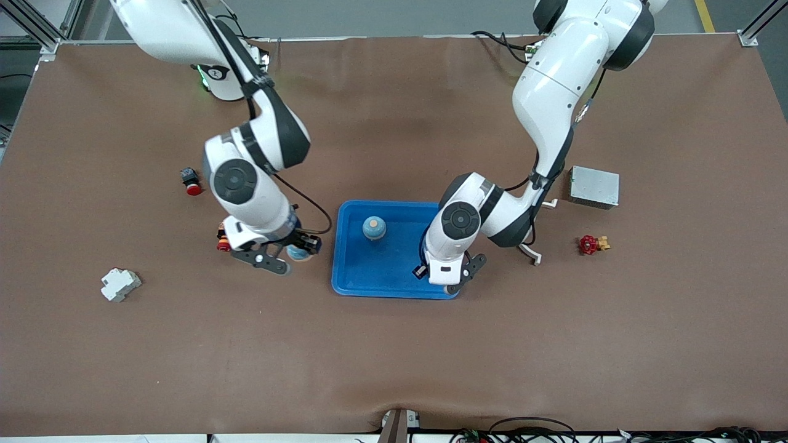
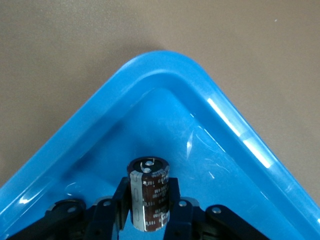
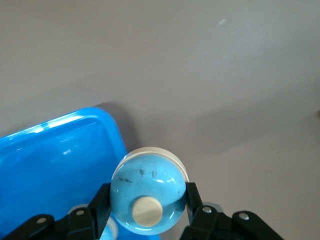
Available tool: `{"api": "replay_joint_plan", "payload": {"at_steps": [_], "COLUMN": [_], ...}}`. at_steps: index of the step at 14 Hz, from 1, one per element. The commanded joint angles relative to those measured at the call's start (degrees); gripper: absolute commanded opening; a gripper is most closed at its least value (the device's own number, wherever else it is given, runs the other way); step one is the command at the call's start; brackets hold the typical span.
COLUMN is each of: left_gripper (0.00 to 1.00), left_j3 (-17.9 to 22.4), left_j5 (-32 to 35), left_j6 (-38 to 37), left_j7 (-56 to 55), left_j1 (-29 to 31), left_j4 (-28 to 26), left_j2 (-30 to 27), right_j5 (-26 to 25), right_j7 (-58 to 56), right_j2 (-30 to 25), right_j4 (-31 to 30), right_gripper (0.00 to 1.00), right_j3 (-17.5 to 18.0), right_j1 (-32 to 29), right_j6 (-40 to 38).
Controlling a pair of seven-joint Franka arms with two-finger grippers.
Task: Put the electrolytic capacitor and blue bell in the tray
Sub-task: 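Carry the bell and the capacitor to the blue tray and lower both, then open the left gripper over the tray and return the left arm to rest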
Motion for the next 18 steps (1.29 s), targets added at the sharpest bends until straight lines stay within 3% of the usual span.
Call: {"api": "replay_joint_plan", "payload": {"at_steps": [1, 2, 4, 6, 9, 12, 14, 18], "left_gripper": [0.00, 0.00, 0.35, 0.97, 1.00, 1.00, 1.00, 1.00], "left_j3": [0.41, 0.41, 0.32, 0.32, 0.32, 0.24, -0.47, -0.64], "left_j5": [1.06, 0.98, 0.97, 0.97, 0.89, 0.27, 0.36, 0.01], "left_j6": [-0.10, -0.10, -0.10, -0.27, -1.15, -7.90, -14.48, -30.30], "left_j7": [-0.23, -0.23, -0.14, -0.23, -0.31, 0.12, 1.09, 15.03], "left_j1": [-0.14, 0.12, 0.57, 0.48, 1.09, 2.41, 5.04, 8.90], "left_j4": [0.49, 0.49, 0.58, 0.66, 0.66, 0.93, 0.84, -0.38], "left_j2": [0.15, 0.15, -0.38, -0.90, -3.27, -8.35, -12.14, -20.22], "right_j5": [-0.85, -0.85, -0.94, -0.94, -1.03, -1.20, -1.12, -1.03], "right_j7": [6.22, 7.28, 9.48, 11.15, 13.08, 15.55, 16.17, 16.78], "right_j2": [9.12, 11.32, 13.88, 15.21, 16.35, 17.67, 18.11, 19.07], "right_j4": [10.27, 12.38, 15.12, 15.92, 15.92, 15.92, 15.92, 16.35], "right_gripper": [0.00, 0.00, 0.00, 0.00, 0.00, 0.00, 0.00, 0.00], "right_j3": [-0.65, -0.65, -0.83, -0.91, -1.00, -1.18, -1.18, -1.18], "right_j1": [2.71, 2.89, 4.38, 5.17, 6.05, 7.63, 7.99, 8.51], "right_j6": [-0.83, -0.74, 0.05, 1.02, 2.95, 5.59, 5.68, 5.94]}}
